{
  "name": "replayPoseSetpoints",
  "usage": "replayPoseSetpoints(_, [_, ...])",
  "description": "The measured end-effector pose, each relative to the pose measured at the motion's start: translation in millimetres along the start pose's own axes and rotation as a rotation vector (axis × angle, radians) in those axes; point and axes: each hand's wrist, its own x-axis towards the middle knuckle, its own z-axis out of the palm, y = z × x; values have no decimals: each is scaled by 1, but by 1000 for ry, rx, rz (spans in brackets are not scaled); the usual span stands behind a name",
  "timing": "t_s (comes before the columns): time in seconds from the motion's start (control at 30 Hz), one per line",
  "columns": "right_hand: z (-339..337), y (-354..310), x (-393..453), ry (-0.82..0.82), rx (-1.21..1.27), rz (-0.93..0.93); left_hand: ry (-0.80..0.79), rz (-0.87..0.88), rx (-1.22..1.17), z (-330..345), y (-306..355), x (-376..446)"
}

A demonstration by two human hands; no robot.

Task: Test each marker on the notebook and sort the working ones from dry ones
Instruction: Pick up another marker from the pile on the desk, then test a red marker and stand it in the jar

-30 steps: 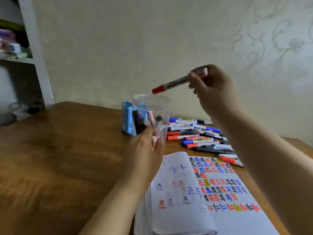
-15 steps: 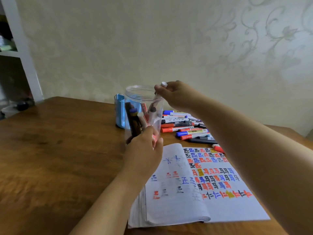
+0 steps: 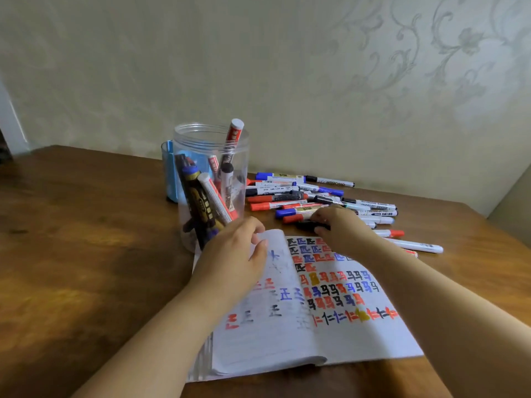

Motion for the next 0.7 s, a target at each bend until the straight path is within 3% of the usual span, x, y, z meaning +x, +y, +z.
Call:
replayPoseSetpoints(0.13, [8,-10,13,66,-79,-92,14,16,11,0,0,-1])
replayPoseSetpoints(0.37, [18,-28,34,-4,-275,-196,28,14,4,-2,-1,-1])
replayPoseSetpoints(0.53, [18,-27,31,-10,-254,-218,38,28,7,-2,0,-2])
replayPoseSetpoints(0.7, [12,-31,20,138,-145,-307,40,38,4,-3,1,-2])
